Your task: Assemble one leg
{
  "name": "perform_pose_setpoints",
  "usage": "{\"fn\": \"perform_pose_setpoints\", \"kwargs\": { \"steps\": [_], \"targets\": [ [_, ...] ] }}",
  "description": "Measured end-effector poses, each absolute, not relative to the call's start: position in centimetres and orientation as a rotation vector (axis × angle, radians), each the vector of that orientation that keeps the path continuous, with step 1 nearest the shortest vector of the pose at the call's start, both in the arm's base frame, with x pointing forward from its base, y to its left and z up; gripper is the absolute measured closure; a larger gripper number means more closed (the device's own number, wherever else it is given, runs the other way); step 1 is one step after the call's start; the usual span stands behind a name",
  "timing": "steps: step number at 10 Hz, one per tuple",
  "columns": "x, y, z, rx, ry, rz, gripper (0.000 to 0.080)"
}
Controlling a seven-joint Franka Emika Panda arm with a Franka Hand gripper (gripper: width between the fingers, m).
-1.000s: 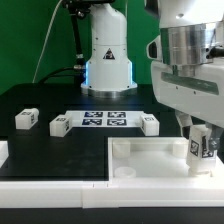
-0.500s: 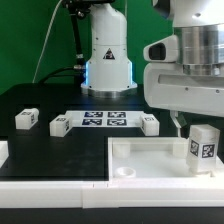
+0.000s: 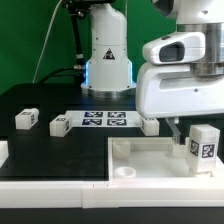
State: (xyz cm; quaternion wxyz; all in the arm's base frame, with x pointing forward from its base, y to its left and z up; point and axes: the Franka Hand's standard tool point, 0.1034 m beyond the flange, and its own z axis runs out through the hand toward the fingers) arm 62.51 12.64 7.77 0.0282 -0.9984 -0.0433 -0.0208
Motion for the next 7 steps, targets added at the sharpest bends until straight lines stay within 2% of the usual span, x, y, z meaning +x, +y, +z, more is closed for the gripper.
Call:
{"fn": "perform_pose_setpoints", "kwargs": {
  "steps": [2,4,5,6,7],
  "targets": [
    [62.52,12.5,7.76,-3.08,-0.364,-0.07,0.0151],
    [62.53,12.47,7.75,-3.077,-0.386,-0.071,0.0407],
    [62.52,12.48,7.75,-3.079,-0.369,-0.071,0.0407],
    [62.57,12.29,7.75,-3.087,-0.306,-0.07,0.0508],
    [62.56,12.24,7.73,-3.087,-0.305,-0.07,0.0508]
  ]
}}
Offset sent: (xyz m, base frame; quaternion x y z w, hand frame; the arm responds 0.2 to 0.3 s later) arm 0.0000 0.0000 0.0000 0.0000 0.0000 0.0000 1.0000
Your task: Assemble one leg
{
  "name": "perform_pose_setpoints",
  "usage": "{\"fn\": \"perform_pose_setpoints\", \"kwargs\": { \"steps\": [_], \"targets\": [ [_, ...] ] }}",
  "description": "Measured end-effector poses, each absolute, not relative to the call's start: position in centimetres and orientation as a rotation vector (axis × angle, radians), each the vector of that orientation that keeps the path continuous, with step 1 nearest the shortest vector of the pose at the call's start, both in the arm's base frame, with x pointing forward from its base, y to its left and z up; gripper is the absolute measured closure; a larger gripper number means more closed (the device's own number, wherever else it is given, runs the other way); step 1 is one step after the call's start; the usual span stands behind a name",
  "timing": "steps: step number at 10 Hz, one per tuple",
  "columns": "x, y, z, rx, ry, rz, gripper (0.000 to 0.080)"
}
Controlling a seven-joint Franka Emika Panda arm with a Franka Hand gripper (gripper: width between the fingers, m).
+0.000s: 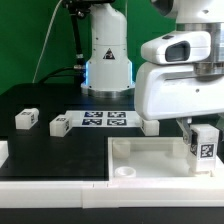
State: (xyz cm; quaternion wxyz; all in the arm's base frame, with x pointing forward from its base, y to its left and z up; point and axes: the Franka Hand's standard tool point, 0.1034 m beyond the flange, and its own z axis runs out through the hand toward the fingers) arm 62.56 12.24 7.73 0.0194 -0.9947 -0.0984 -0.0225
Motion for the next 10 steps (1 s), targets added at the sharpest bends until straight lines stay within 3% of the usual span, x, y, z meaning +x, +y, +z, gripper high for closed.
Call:
{"fn": "perform_pose_setpoints", "kwargs": {
  "steps": [6,9,10],
  "targets": [
    [62.58,11.83,7.49,-2.764,1.282,-0.02,0.0508],
    [62.58,11.79,7.44,-2.586,1.601,0.014,0.0508],
    [62.56,11.94,7.44,-2.497,1.726,0.028,0.043]
  ]
}}
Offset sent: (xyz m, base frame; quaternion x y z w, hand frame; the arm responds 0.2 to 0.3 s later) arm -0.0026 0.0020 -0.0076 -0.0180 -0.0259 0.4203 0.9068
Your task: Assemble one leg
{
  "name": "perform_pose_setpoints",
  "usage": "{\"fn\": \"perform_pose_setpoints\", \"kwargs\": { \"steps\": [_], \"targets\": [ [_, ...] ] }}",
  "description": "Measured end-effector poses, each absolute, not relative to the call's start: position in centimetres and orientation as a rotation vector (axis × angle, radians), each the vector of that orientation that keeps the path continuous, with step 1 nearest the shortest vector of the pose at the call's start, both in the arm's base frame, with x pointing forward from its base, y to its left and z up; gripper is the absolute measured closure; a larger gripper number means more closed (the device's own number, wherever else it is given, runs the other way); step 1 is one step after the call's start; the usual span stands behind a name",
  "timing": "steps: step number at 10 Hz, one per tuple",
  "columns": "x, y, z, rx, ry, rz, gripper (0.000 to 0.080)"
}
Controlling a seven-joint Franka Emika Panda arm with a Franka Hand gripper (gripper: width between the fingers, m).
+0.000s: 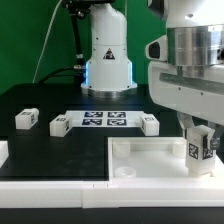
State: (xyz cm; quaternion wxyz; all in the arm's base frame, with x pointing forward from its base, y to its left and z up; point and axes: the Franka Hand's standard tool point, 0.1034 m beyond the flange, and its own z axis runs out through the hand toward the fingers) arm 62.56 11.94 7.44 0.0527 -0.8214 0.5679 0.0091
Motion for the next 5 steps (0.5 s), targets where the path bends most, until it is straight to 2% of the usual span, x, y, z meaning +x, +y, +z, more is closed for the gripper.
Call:
{"fn": "perform_pose_setpoints", "kwargs": {
  "steps": [1,2,3,4,5],
  "targets": [
    [62.53,12.09,7.44,-2.483,1.744,0.031,0.043],
    [62.54,12.07,7.44,-2.549,1.646,0.024,0.0245],
    [62.52,12.3,7.48,-2.575,1.611,0.02,0.0245],
    [62.51,12.37,7.58,-2.665,1.467,0.022,0.0169],
    [62.56,12.46,7.68,-2.791,1.229,0.008,0.0156]
  ]
}}
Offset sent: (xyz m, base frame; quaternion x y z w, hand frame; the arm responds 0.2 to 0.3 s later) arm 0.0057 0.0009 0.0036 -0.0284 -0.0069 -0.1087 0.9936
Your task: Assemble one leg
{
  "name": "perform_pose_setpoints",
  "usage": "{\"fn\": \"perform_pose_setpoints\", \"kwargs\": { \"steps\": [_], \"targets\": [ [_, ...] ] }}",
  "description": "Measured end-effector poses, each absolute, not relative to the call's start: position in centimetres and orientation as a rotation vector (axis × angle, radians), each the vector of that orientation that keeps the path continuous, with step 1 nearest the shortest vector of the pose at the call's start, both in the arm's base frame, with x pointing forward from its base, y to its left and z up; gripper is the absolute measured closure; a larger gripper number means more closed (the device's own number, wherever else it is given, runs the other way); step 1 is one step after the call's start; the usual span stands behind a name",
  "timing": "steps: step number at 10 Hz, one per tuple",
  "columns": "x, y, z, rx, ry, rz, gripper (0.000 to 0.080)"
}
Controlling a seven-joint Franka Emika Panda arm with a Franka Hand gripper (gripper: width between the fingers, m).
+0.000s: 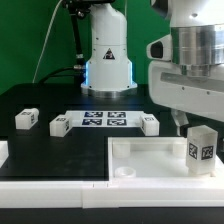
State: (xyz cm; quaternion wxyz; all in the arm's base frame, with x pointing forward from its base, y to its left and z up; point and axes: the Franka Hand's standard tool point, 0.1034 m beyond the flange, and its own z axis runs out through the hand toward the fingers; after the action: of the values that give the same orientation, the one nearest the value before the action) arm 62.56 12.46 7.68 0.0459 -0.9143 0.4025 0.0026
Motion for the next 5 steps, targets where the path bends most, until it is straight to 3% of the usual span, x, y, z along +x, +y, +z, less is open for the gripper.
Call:
{"fn": "perform_pose_setpoints", "kwargs": {
  "steps": [5],
  "targets": [
    [62.72,12.98,7.95,-3.083,0.229,-0.038,0.015]
  ]
}}
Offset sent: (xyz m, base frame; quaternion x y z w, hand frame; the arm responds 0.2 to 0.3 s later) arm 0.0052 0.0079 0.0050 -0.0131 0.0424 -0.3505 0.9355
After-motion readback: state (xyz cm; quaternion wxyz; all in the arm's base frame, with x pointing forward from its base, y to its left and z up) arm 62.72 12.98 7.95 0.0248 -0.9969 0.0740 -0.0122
